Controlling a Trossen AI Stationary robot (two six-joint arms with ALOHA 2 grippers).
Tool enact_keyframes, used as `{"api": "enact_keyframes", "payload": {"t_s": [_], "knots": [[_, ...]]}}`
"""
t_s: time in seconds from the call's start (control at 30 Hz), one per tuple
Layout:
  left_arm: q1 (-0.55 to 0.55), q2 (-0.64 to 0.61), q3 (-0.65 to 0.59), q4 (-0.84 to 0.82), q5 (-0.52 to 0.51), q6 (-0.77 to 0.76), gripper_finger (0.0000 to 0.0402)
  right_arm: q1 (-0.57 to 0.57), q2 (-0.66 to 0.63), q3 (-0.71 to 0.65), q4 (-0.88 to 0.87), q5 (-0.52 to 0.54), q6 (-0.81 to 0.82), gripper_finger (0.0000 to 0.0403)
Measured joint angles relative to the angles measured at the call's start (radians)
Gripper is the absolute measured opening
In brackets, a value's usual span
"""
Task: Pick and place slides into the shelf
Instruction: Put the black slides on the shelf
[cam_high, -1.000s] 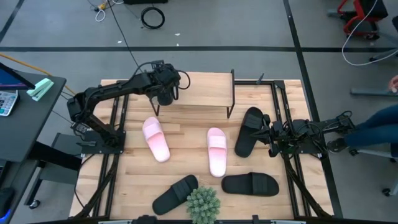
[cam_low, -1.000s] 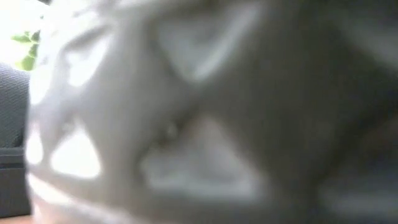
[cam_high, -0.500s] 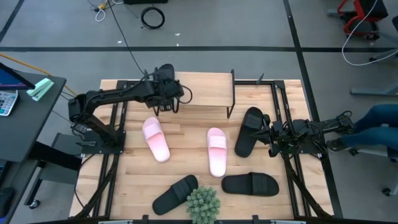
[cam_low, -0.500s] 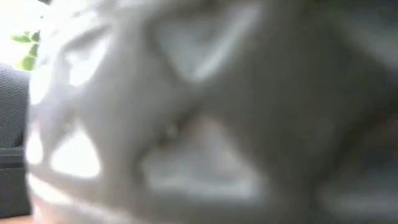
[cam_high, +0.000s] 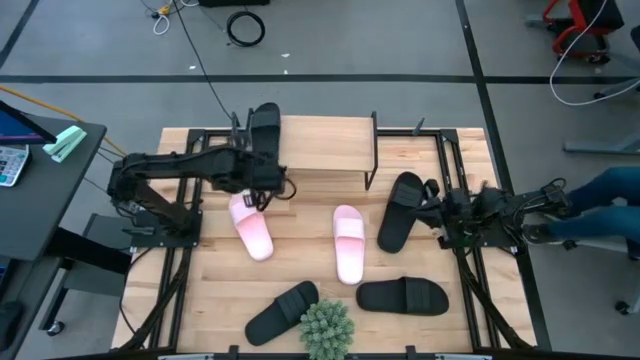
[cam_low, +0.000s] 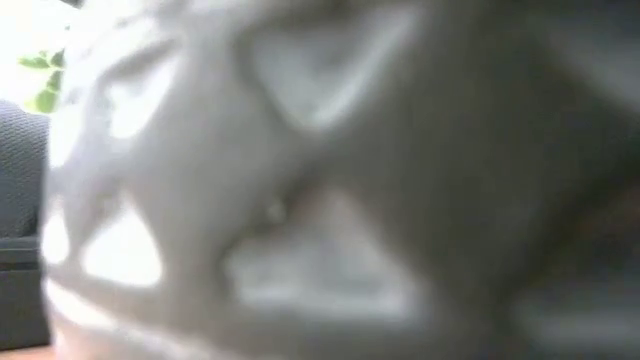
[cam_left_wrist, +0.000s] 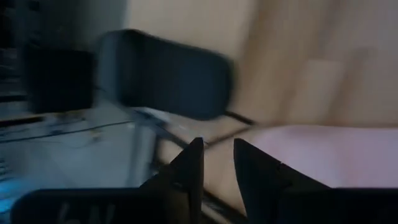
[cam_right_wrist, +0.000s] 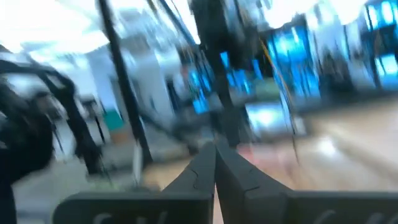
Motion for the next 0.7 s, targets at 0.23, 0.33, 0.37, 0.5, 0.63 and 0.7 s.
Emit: {"api": "enact_keyframes", "payload": {"t_s": [0.23, 0.33, 0.37, 0.5, 0.63, 0.7], "knots": [[-0.184, -0.014, -0.018, 0.011, 0.296, -0.022, 0.0082, 0.000, 0.098, 0.000, 0.196, -0.214, -0.048, 0.0014], [-0.277, -0.014, -0.071, 0.030, 0.299, -0.041, 0.0079, 0.000, 0.195, 0.000, 0.273, -0.150, 0.008, 0.0014], [-0.309, -0.014, -0.095, 0.045, 0.307, -0.039, 0.0078, 0.000, 0.234, 0.000, 0.311, -0.123, 0.037, 0.0014], [-0.437, -0.013, -0.205, 0.174, 0.339, -0.062, 0.0079, 0.000, 0.409, 0.052, 0.363, -0.068, 0.139, 0.0014], [-0.546, -0.013, -0.346, 0.387, 0.342, -0.041, 0.0082, 0.000, 0.618, 0.173, 0.363, -0.071, 0.151, 0.0014], [-0.590, -0.013, -0.412, 0.519, 0.341, -0.036, 0.0084, 0.000, 0.726, 0.246, 0.358, -0.072, 0.124, 0.0014]]}}
